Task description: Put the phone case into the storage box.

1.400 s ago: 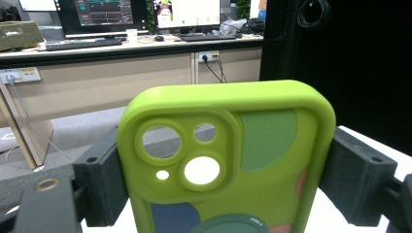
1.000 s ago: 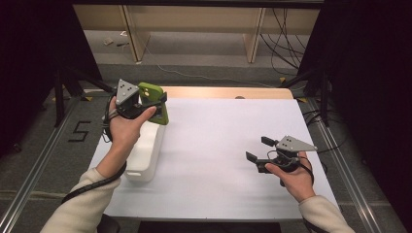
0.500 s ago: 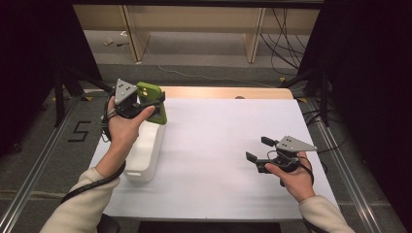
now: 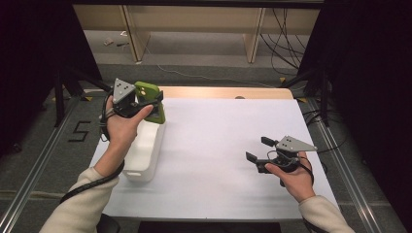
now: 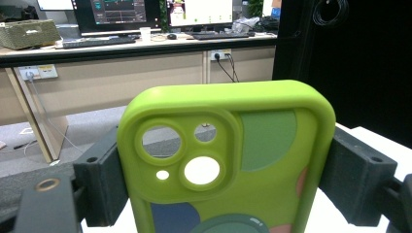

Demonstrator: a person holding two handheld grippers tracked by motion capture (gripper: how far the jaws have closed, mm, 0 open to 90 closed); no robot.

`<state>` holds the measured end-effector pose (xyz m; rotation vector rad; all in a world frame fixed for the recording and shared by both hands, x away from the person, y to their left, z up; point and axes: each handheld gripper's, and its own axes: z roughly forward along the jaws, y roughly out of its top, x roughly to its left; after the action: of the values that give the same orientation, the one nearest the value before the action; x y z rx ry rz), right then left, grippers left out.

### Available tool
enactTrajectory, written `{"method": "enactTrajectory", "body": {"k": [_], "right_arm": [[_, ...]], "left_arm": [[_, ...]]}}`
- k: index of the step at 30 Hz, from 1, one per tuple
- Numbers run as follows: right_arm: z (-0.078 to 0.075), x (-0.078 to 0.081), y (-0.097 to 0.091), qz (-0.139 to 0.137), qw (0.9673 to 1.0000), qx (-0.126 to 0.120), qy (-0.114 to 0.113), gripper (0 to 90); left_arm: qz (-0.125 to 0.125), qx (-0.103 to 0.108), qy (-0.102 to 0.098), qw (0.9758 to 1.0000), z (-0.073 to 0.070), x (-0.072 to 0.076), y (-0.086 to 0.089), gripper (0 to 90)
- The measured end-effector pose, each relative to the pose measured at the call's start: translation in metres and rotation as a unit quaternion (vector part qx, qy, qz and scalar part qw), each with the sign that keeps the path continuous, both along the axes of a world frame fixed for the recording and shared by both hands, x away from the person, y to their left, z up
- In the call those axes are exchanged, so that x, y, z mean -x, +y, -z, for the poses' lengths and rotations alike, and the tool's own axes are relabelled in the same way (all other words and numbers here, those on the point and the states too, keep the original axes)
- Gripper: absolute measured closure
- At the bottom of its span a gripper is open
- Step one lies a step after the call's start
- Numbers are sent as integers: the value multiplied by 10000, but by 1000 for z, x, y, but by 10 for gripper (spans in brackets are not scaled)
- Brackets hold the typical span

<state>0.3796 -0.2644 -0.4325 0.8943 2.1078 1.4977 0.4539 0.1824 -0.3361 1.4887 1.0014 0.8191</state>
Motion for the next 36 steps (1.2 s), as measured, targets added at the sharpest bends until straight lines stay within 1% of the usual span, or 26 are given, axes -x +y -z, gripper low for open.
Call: {"method": "enactTrajectory", "body": {"k": [10,14,22,27,36], "right_arm": [[0,0,0,0,10000,-1,-1,158],[0,0,0,2,10000,1,-7,159],[0,0,0,7,10000,1,-2,159],[0,0,0,8,10000,-2,2,159],[0,0,0,13,10000,-2,0,158]], "left_arm": [[-24,-10,12,10000,0,-2,2,157],[-34,-58,-3,10000,0,-2,2,158],[-116,-51,16,9999,-1,-4,6,158],[-156,-107,40,9998,0,-6,7,158],[-227,-146,76,9996,1,-10,9,158]]}}
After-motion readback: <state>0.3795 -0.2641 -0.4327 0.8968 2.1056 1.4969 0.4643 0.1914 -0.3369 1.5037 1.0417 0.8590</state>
